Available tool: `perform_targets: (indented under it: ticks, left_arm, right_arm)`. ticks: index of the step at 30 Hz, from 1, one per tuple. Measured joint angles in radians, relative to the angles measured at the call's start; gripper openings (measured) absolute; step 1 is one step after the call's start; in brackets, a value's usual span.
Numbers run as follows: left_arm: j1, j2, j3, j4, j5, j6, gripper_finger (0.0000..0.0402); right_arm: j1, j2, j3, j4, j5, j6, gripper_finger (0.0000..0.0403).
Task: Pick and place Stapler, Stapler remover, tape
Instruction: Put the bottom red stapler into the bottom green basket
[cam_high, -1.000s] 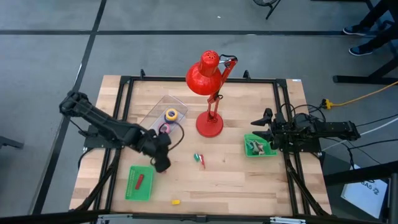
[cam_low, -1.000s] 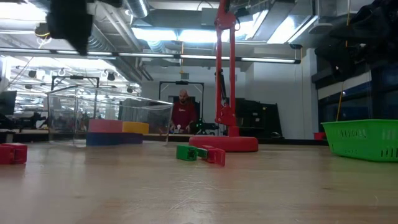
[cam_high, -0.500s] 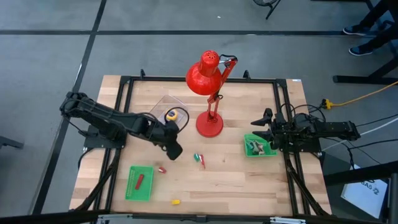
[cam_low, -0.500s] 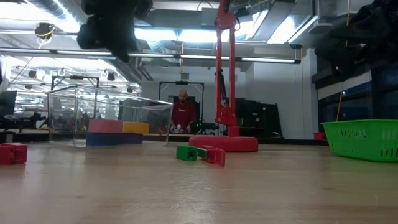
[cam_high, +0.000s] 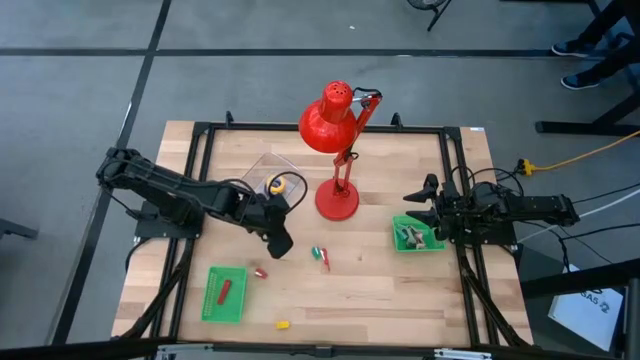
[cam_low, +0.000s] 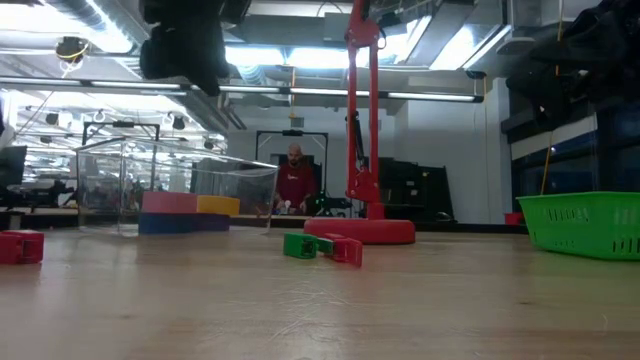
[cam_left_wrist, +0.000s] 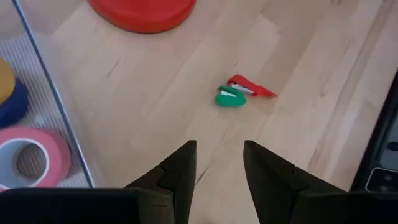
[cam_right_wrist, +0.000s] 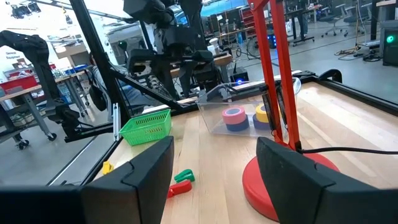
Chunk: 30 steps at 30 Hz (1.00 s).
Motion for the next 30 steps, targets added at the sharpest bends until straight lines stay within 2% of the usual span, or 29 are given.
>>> perform_targets:
  ticks: [10,16,19,24,30]
  left_arm:
    - [-0.002,0.065,0.000,0.012,0.008,0.012,0.0129]
    - [-0.001,0.120,0.000,0.024,0.101,0.038,0.0129]
    - [-0.003,0.123,0.000,0.033,0.106,0.041,0.0129]
    - [-0.023,0.123,0.000,0.037,0.075,0.141,0.0129]
    - [-0.027,0.144,0.001,0.045,0.097,0.286,0.0129]
  right_arm:
    - [0.000,0.000,0.000,-0.001,0.000,0.000,0.0232]
    - [0.000,0.000,0.000,-0.001,0.000,0.000,0.0232]
    - [0.000,0.000,0.000,0.000,0.000,0.000,0.0232]
    - [0.000,0.000,0.000,0.000,0.000,0.000,0.0232]
    - [0.000,0.000,0.000,0.000,0.000,0.000,0.0232]
